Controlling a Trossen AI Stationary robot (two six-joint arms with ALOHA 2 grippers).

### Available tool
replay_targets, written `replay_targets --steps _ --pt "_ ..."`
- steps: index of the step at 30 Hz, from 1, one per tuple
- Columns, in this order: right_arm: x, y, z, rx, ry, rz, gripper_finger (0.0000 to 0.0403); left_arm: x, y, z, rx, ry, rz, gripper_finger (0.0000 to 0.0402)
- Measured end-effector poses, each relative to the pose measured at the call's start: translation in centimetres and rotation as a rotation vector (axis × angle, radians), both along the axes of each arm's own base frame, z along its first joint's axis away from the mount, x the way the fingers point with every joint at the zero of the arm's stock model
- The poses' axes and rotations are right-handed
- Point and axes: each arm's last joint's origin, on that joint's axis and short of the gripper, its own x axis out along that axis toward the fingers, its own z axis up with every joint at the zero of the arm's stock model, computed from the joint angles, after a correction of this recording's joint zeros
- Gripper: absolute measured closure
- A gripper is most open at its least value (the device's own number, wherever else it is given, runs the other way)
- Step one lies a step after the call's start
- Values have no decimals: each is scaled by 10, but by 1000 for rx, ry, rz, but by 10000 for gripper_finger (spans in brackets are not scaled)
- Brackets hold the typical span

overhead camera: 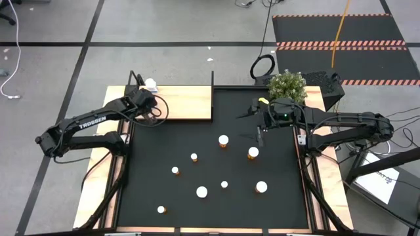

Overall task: Pick and place medicine bottles onto shelf by color
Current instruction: Put the white pill bottle on the shelf aligned with the other white pill bottle on the shelf

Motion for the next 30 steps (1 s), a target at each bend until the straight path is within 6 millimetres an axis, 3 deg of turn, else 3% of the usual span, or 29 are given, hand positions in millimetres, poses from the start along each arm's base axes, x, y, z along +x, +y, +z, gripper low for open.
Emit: replay_targets --steps 16,30 --pt "0 0 0 -3 -1 1 83 13 11 -22 -70 74 -9 380" --pt "0 0 0 -14 -6 4 83 17 13 -20 -27 43 2 380"
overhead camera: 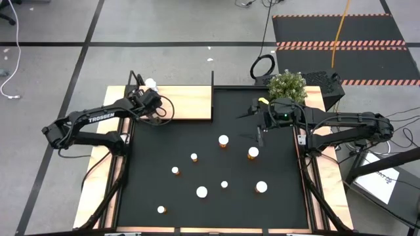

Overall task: Pick and place medicine bottles onto shelf by color
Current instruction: Put the white pill bottle on the shelf aligned with the other white pill bottle on the shelf, then put the large orange pill bottle on the shelf

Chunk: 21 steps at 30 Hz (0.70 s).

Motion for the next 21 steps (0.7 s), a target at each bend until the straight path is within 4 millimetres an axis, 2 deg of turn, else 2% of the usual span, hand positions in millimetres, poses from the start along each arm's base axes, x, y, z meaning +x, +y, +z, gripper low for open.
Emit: replay_targets --steps 16,21 --pt "0 0 0 0 0 0 83 4 1 3 25 -38 -1 380" --pt "0 0 0 6 -3 -2 83 20 -6 24 14 -103 -28 380"
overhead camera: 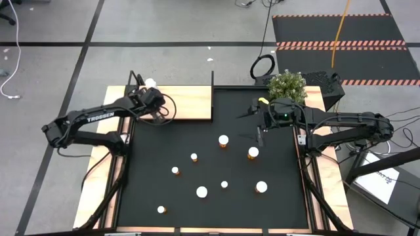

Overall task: Pick and place medicine bottles onto shelf by color
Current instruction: Put the large orange pill bottle on the shelf

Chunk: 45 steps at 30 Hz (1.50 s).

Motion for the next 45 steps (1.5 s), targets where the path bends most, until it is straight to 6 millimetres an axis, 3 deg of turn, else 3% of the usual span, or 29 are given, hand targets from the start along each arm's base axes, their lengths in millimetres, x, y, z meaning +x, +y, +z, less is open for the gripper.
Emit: replay_targets --steps 8,12,20,33,45 --pt "13 -2 1 97 -60 -33 83 33 -23 52 43 -127 -135 380" --pt "24 -3 -11 159 -16 -52 83 44 -36 67 47 -212 -170 380" --pt "43 1 -34 211 88 -78 83 53 -53 69 11 -259 -267 380" --pt "59 38 -31 151 207 -101 83 58 -62 70 17 -279 -321 380" --pt "76 33 -63 149 329 -136 83 60 -64 71 -7 -307 -356 380"
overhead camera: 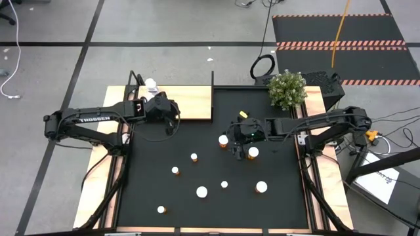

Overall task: Pick and place medicine bottles onto shelf by color
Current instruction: Put the large orange pill bottle on the shelf

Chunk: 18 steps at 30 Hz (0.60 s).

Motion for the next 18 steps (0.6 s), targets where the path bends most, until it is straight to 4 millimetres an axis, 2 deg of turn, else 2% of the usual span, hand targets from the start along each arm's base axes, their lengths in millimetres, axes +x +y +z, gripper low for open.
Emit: replay_targets --steps 12,18 --pt "15 -13 -38 -25 144 -17 83 3 -1 2 -17 -37 -41 380" --pt "15 -18 -39 -10 146 -46 83 3 -1 2 -10 -32 -49 380"
